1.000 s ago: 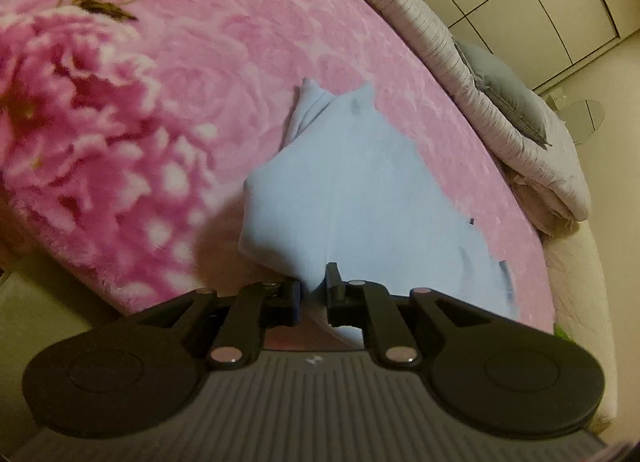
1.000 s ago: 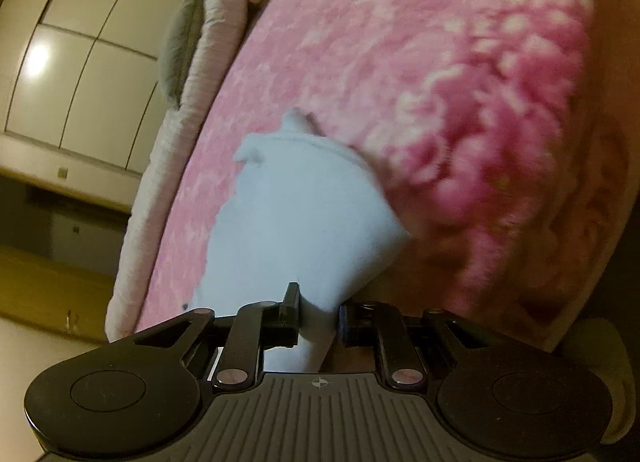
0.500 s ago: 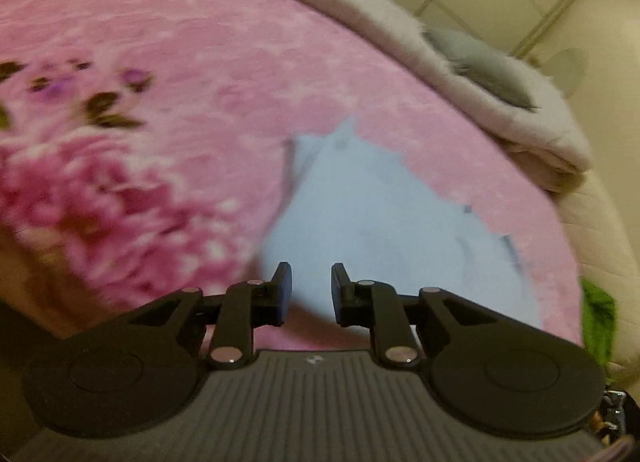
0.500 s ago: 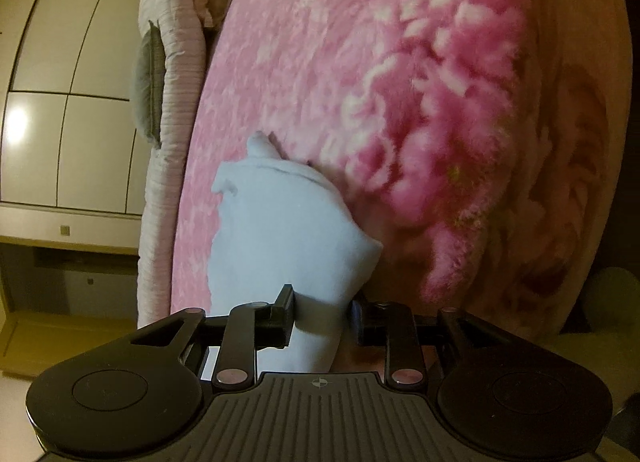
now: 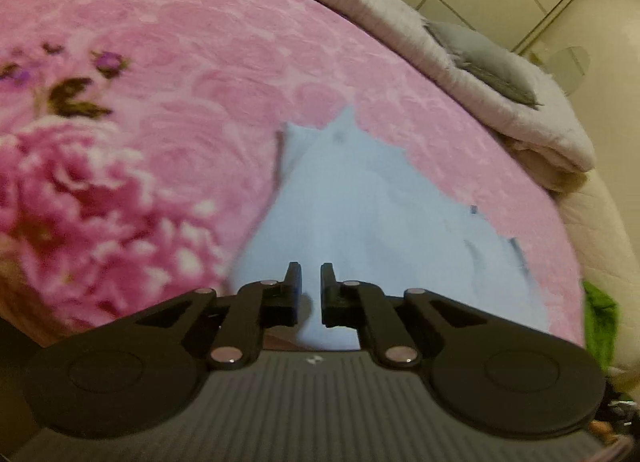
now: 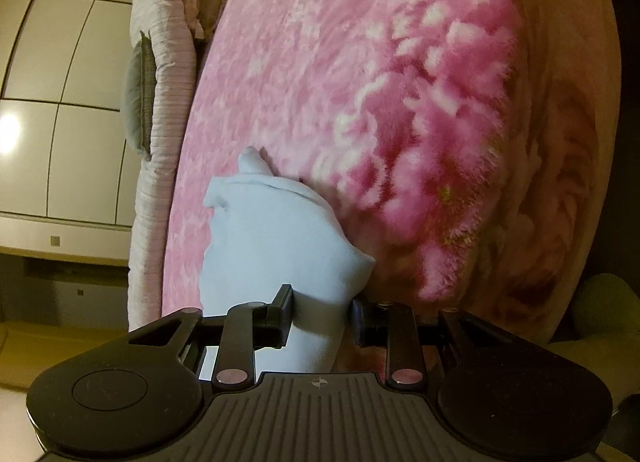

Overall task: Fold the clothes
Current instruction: 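Lift and fold the corner inward with the left gripper while the right gripper holds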

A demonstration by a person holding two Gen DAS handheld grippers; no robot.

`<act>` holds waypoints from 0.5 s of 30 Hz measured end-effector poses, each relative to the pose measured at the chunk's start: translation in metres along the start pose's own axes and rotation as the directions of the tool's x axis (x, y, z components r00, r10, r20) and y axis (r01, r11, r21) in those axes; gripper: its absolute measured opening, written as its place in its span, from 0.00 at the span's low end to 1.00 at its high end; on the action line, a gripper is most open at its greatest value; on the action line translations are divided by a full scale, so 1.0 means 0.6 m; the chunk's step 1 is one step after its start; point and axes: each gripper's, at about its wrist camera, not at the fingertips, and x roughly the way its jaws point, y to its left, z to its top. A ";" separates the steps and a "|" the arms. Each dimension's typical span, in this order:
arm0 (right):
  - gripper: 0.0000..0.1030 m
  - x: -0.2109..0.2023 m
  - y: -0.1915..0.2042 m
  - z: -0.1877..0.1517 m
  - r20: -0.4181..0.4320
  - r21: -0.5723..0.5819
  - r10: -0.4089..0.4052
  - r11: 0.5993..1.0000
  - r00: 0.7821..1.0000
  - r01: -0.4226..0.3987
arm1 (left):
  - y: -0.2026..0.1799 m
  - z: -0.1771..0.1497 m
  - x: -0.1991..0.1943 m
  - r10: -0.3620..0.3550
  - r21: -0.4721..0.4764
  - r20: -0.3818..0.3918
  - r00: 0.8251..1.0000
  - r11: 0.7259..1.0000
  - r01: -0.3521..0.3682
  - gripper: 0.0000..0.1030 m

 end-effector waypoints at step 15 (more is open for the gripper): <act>0.10 0.031 0.281 -0.367 0.170 -0.968 0.098 -0.168 0.981 0.185 | 0.035 0.010 0.020 -0.101 -0.140 -0.036 0.994 0.986 0.095 0.04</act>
